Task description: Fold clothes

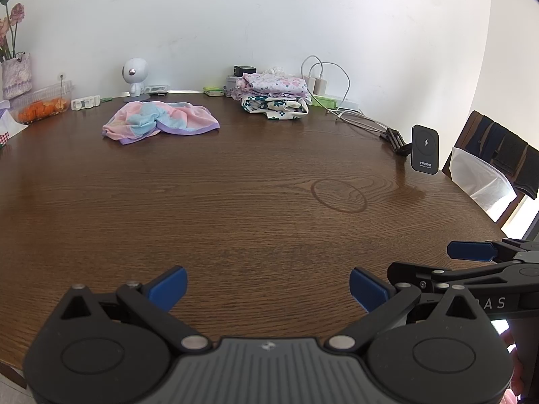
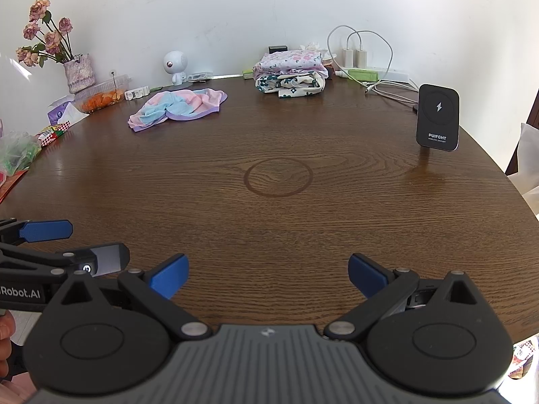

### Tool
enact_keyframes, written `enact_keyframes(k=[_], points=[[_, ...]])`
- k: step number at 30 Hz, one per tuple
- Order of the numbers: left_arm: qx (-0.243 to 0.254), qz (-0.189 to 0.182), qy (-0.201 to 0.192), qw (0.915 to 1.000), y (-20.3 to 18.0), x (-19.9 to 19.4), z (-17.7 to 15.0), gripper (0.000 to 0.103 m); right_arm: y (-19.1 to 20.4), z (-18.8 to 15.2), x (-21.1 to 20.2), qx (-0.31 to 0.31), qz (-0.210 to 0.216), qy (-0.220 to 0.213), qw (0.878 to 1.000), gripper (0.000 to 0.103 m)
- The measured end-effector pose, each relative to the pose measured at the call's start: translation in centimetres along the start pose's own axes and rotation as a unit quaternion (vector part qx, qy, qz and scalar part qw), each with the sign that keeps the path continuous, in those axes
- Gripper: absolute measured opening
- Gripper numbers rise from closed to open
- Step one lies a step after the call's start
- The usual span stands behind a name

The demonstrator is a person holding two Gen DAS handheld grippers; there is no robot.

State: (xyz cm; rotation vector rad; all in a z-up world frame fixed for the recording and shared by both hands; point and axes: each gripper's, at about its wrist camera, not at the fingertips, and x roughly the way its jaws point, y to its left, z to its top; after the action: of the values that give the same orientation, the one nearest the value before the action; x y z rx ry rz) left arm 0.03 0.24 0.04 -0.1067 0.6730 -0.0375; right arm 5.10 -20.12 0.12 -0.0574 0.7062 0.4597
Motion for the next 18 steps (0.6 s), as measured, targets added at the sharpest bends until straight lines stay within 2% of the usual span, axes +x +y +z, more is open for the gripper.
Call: enact_keyframes(k=[18], points=[[-0.002,0.001,0.004,1.0000,0.20,0.23,-0.04,0.103,0.03,-0.09,0.42,-0.002,0.002,0.004,1.000,0.103]])
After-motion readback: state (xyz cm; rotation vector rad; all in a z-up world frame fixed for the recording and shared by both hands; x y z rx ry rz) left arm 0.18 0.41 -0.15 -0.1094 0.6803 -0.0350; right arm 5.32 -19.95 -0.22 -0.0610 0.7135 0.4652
